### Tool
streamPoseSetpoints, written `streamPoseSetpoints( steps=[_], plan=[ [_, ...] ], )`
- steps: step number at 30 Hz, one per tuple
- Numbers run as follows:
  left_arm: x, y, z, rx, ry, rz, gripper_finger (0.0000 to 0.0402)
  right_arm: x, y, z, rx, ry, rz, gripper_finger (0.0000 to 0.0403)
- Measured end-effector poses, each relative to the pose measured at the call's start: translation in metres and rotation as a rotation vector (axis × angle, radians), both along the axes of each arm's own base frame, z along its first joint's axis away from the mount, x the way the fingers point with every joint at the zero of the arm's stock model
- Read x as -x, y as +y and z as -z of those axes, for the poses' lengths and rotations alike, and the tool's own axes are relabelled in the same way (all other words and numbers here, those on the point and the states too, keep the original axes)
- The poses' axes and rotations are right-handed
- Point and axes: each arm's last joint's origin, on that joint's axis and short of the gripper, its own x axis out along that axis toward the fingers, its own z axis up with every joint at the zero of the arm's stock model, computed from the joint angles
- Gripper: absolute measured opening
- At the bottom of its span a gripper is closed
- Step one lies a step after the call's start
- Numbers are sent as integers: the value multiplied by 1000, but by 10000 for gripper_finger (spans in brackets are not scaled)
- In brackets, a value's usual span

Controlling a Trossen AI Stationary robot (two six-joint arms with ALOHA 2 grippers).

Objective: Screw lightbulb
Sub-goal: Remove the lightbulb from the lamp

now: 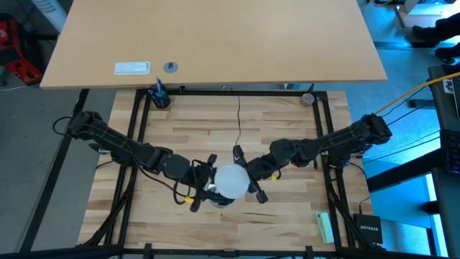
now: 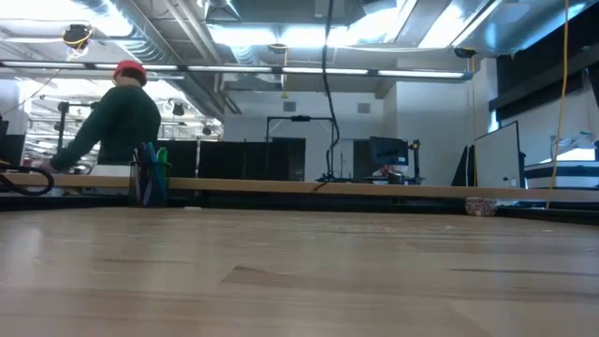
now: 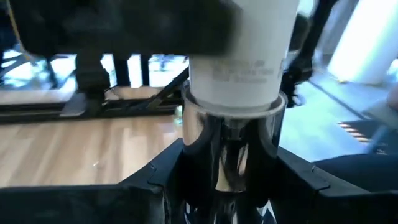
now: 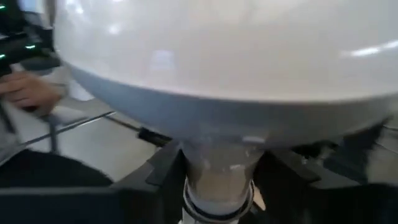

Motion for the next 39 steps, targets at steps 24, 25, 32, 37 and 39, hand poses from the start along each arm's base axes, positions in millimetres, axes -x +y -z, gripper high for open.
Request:
streamPoseSetpoints(
  steps=[24,25,32,37,39],
  plan=[
    [5,17,3,-81,1,-618,166,-1,-17,2,-44,64,559,333],
    [5,17,4,-89,2,-615,166,0,-18,2,-45,62,559,323],
    [4,12,4,-126,24,-448,166,1,-15,0,-23,58,479,176],
    [3,5,3,-82,31,-165,166,3,-7,-1,-1,51,164,159],
    [3,2,1,-51,18,-56,164,5,-3,-2,19,23,23,159]
  ],
)
